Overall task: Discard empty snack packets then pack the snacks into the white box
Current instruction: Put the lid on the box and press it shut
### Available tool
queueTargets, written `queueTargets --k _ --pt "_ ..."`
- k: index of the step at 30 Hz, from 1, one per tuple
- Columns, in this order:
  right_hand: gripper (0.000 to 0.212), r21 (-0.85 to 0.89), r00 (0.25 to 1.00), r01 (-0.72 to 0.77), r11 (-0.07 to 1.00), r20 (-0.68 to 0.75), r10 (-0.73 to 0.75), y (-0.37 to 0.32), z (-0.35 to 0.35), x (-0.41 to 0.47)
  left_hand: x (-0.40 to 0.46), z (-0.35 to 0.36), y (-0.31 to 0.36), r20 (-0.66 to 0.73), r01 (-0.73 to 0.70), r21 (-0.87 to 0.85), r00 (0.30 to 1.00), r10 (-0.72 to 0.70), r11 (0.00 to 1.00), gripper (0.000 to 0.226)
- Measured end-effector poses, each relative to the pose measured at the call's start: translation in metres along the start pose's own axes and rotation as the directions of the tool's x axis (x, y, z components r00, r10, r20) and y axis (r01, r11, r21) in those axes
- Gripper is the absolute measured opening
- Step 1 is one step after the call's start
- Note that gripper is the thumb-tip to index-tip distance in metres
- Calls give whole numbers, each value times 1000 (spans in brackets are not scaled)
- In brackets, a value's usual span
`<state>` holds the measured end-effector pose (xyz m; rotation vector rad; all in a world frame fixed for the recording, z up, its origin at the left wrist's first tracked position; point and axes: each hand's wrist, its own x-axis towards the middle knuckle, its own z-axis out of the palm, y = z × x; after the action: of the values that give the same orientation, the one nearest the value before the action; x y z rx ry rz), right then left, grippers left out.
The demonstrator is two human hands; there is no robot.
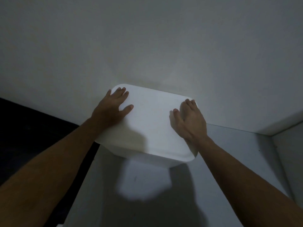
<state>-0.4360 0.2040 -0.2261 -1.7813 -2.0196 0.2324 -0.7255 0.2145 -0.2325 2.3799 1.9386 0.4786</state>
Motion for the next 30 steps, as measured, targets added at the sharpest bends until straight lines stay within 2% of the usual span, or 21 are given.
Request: queueTargets --k 3,5,6,7,8,9,10,11,12,19,22,26,30 --pt "40 -166 994 87 982 -48 -96 -1 -1 -1 -7 1 5 -176 -105 65 978 115 992 48" --pt "29 -183 980 188 965 -36 -198 -6 -5 -8 -16 0 12 -234 -64 95 969 85 993 42" --pt "29 -172 968 250 953 23 -250 -9 -6 -14 -20 -3 19 -205 -37 106 977 59 994 47" --pt "35 -170 953 296 940 117 -279 -13 -7 -22 -23 -5 28 -126 -25 112 991 39 993 60" --pt "49 -175 930 315 933 251 -267 -16 -10 -29 -26 -8 37 26 -12 108 1000 9 994 78" --pt "69 -178 893 310 934 392 -222 -18 -13 -35 -31 -12 45 242 10 94 970 -33 996 96" --pt "86 -182 845 311 933 502 -183 -20 -16 -42 -35 -16 50 429 30 79 901 -61 996 110" --pt "96 -183 809 322 929 562 -170 -22 -18 -48 -38 -19 55 543 36 67 837 -67 997 117" --pt "101 -183 796 334 925 580 -172 -23 -19 -53 -42 -19 57 580 31 56 813 -58 998 120" --pt "107 -266 847 371 890 491 -206 -26 -10 -66 -58 -6 56 478 -34 26 878 17 999 117" --pt "104 -248 840 400 882 484 -245 -24 -16 -71 -62 -8 55 486 -7 -18 874 15 1000 115" --pt "105 -269 808 449 852 528 -260 -17 -23 -79 -65 -11 51 522 -34 6 852 26 999 120" --pt "103 -324 825 448 833 508 -246 -18 -17 -81 -64 -9 48 534 -46 -12 844 46 999 120"
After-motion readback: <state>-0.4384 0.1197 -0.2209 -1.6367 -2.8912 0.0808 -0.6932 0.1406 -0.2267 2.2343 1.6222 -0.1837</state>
